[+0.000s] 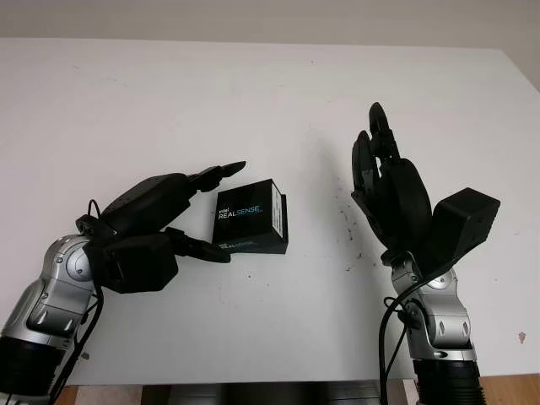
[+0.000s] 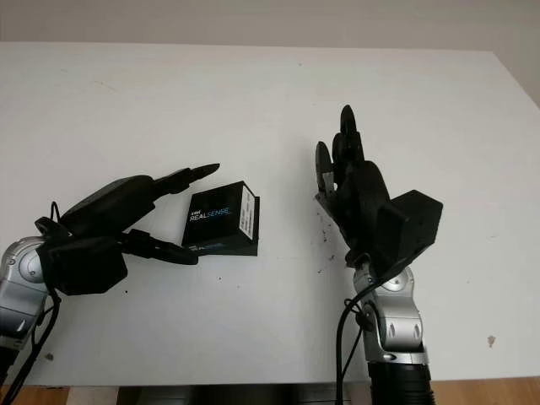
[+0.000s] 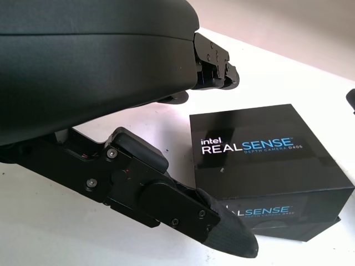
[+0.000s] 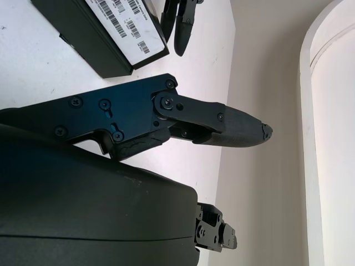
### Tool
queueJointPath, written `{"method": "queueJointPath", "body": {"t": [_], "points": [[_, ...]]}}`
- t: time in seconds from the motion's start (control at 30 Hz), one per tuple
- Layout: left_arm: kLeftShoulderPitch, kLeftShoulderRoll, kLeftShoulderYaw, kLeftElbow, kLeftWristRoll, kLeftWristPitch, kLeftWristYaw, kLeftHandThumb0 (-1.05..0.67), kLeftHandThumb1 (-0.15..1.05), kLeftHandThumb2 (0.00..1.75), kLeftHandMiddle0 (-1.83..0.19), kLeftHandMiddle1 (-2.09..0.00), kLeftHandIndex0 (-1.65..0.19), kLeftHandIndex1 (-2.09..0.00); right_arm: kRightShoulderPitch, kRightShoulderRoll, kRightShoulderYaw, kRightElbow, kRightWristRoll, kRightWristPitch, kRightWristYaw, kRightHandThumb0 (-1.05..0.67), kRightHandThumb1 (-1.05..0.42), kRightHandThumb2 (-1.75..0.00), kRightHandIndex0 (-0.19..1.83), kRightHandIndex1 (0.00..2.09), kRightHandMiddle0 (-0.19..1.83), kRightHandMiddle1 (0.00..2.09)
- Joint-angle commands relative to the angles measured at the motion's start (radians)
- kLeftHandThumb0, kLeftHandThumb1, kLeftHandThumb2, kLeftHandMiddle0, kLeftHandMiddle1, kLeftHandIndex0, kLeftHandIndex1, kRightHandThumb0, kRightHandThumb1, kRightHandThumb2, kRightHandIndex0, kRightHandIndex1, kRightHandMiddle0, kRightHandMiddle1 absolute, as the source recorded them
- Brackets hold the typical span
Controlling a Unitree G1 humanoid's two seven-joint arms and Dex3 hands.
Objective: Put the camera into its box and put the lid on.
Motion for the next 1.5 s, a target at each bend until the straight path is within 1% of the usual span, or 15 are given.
{"method": "queueJointPath", "body": {"t": [0.0,0.17,0.3,0.43,0.63,0.67,0.7,0.77,0.93,1.07,1.13,1.23,1.37,1.47], "points": [[0.008,0.001,-0.008,-0.029,0.022,0.013,0.008,-0.83,0.89,0.06,-0.25,-0.12,-0.15,-0.17,0.010,-0.003,0.003,-0.014,0.005,-0.007,0.003,-0.68,-1.05,-0.60,-0.18,0.05,-0.17,0.05],[0.007,0.004,-0.017,-0.040,0.073,0.021,0.026,-0.85,0.91,0.06,-0.26,-0.12,-0.15,-0.18,0.010,-0.001,0.001,-0.017,0.005,-0.003,-0.001,-0.68,-1.05,-0.61,-0.17,0.06,-0.16,0.05],[0.001,0.015,-0.028,-0.037,0.124,0.000,0.044,-0.86,0.91,0.06,-0.28,-0.13,-0.15,-0.19,0.008,-0.001,0.000,-0.014,0.008,-0.006,0.000,-0.69,-1.05,-0.59,-0.17,0.06,-0.16,0.06],[-0.007,0.018,-0.034,-0.034,0.175,-0.010,0.061,-0.85,0.88,0.05,-0.29,-0.14,-0.16,-0.20,0.007,-0.006,0.002,-0.013,0.007,-0.013,0.008,-0.69,-1.05,-0.60,-0.18,0.05,-0.16,0.05],[-0.008,0.001,-0.033,-0.019,0.197,-0.018,0.096,-0.86,0.86,0.05,-0.35,-0.18,-0.19,-0.24,0.006,-0.008,0.002,-0.008,0.002,-0.025,0.019,-0.72,-1.05,-0.59,-0.18,0.05,-0.17,0.05],[-0.008,-0.003,-0.033,-0.015,0.196,-0.019,0.103,-0.86,0.86,0.05,-0.36,-0.26,-0.20,-0.28,0.006,-0.007,0.001,-0.006,0.003,-0.028,0.019,-0.71,-1.05,-0.59,-0.18,0.05,-0.17,0.05],[-0.009,-0.008,-0.034,-0.010,0.193,-0.019,0.109,-0.86,0.86,0.05,-0.30,-0.40,-0.18,-0.35,0.007,-0.006,0.000,-0.006,0.002,-0.030,0.018,-0.71,-1.05,-0.60,-0.18,0.05,-0.16,0.05],[-0.011,-0.014,-0.034,-0.003,0.185,-0.017,0.116,-0.86,0.86,0.05,-0.16,-0.73,-0.09,-0.58,0.008,-0.006,-0.001,-0.011,0.003,-0.030,0.017,-0.70,-1.05,-0.60,-0.17,0.06,-0.16,0.06],[-0.012,-0.034,-0.025,0.009,0.159,-0.014,0.129,-0.85,0.87,0.06,-0.14,-0.98,0.01,-0.92,0.009,-0.004,-0.002,-0.020,0.007,-0.011,0.012,-0.69,-1.05,-0.58,-0.17,0.05,-0.15,0.06],[-0.003,-0.062,-0.008,0.006,0.108,0.014,0.133,-0.82,0.90,0.06,-0.15,-1.18,-0.01,-1.09,0.010,-0.008,0.000,-0.022,0.005,-0.008,0.013,-0.69,-1.05,-0.58,-0.18,0.05,-0.15,0.06],[0.005,-0.078,0.001,-0.003,0.072,0.039,0.127,-0.79,0.93,0.06,-0.13,-1.36,-0.04,-1.20,0.010,-0.008,0.001,-0.021,0.002,-0.009,0.012,-0.69,-1.05,-0.57,-0.17,0.06,-0.15,0.06],[0.009,-0.079,0.002,-0.014,0.047,0.063,0.119,-0.78,0.97,0.07,-0.10,-1.46,-0.03,-1.25,0.010,-0.007,0.000,-0.020,0.002,-0.009,0.010,-0.69,-1.05,-0.56,-0.17,0.06,-0.14,0.06],[0.014,-0.084,0.005,-0.034,0.020,0.096,0.107,-0.75,1.03,0.07,-0.08,-1.41,-0.02,-1.24,0.013,-0.007,0.000,-0.024,0.002,-0.009,0.010,-0.68,-1.05,-0.56,-0.17,0.06,-0.14,0.06],[0.020,-0.088,0.006,-0.046,0.008,0.116,0.109,-0.71,1.05,0.16,-0.08,-1.40,-0.02,-1.27,0.015,-0.007,0.001,-0.024,-0.001,-0.012,0.009,-0.70,-1.05,-0.54,-0.16,0.06,-0.14,0.06]]}}
